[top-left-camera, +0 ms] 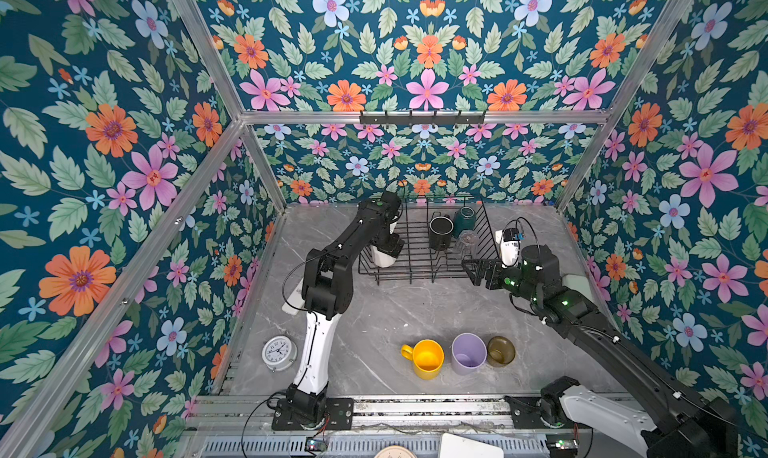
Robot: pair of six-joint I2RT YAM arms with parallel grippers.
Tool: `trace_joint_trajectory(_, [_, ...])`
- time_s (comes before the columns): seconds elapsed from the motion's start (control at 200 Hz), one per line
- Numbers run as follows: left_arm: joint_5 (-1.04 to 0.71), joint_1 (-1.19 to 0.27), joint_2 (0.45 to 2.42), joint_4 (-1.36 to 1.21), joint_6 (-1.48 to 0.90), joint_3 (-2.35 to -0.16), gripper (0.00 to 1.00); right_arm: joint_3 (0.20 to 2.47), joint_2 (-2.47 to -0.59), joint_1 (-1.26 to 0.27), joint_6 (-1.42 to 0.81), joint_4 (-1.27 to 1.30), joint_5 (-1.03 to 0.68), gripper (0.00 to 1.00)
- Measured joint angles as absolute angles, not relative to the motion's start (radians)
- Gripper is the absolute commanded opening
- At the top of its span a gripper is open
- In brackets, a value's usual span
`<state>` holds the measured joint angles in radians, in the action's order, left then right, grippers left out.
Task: Load the cups into the dish rack
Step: 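Lower the white mug upside down into the rack beside the pink mug, then open the left gripper and raise it while the right gripper moves toward the lavender cup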
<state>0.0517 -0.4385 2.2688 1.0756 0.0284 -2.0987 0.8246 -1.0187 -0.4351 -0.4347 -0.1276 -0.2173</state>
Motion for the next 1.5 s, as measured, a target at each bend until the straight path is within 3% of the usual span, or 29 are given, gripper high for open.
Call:
trace_joint_trajectory(0.48, [-0.005, -0.439, 2.157, 1.017, 0.028, -2.034, 1.00, 0.840, -1.024, -0.433, -0.427, -0.171, -0.205, 0.99])
trace_joint_trajectory(0.825, [-0.053, -0.437, 1.866, 0.785, -0.001, -1.814, 1.00, 0.901, -1.016, -0.433, -0.402, -0.359, -0.118, 0.96])
trace_joint_trajectory(1.215, [-0.036, -0.402, 1.367, 0.315, -0.146, -1.322, 1.00, 0.917, -1.010, -0.460, -0.389, -0.586, -0.114, 0.80])
trace_joint_trajectory(1.5, [0.031, -0.347, 1.179, 0.145, -0.261, -1.093, 1.00, 0.948, -1.025, -0.611, -0.394, -0.750, -0.100, 0.67])
